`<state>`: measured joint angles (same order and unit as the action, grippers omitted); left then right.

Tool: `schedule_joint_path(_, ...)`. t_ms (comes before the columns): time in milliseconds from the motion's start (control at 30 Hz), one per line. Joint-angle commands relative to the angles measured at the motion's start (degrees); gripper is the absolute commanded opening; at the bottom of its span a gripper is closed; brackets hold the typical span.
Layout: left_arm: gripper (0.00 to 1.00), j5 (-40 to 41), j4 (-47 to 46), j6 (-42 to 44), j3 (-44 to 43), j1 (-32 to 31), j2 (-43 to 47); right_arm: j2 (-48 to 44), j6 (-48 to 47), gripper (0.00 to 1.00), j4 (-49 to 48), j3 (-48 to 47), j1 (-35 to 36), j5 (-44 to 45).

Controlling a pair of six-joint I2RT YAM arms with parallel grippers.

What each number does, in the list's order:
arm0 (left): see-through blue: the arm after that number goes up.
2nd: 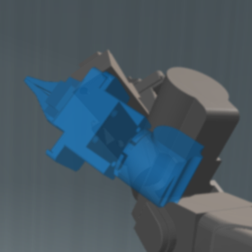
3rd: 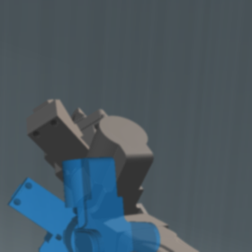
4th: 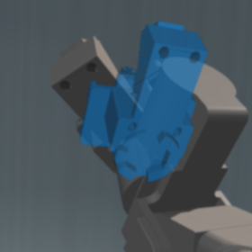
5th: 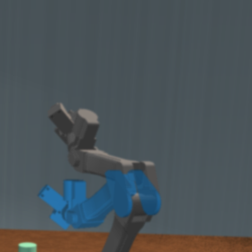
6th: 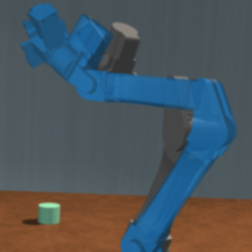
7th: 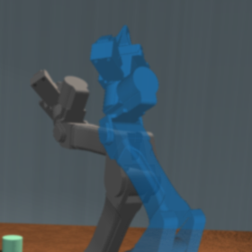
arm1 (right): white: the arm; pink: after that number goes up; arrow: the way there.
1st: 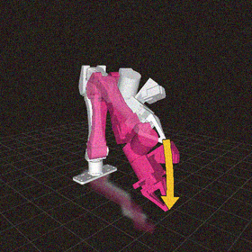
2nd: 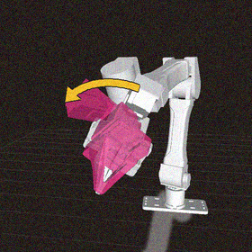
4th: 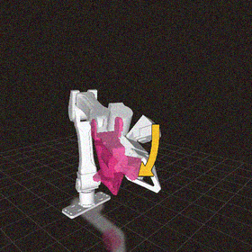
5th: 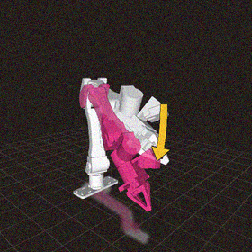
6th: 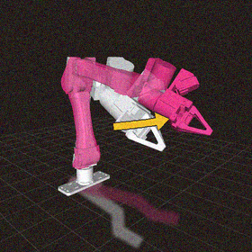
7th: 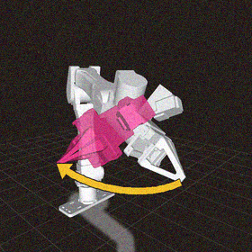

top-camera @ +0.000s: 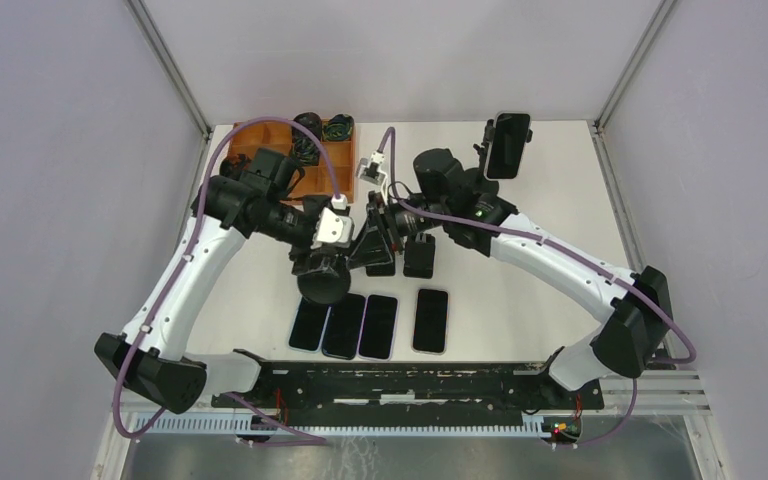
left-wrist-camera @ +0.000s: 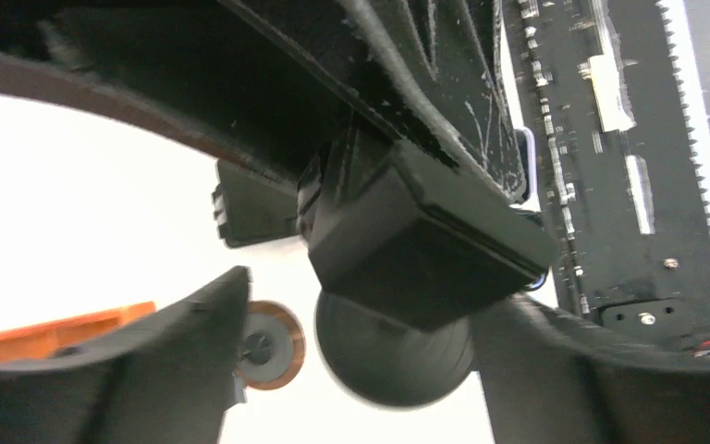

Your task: Remove the phone from the phone stand

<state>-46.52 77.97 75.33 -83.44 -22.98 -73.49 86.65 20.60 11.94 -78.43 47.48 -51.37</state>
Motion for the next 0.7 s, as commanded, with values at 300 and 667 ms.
schedule_joint_path(300, 1.00, 12.47, -9.00, -17.43, -13.53, -0.12, 0.45, 0.98, 5.47, 0.00, -2.88, -13.09, -10.05, 0.32)
schedule_joint_path(667, 1.00, 15.56, -13.67, -31.22, -13.08, -0.11, 0.56, 13.99, -8.64, 0.00, 16.60, -33.60, -17.21, 14.81)
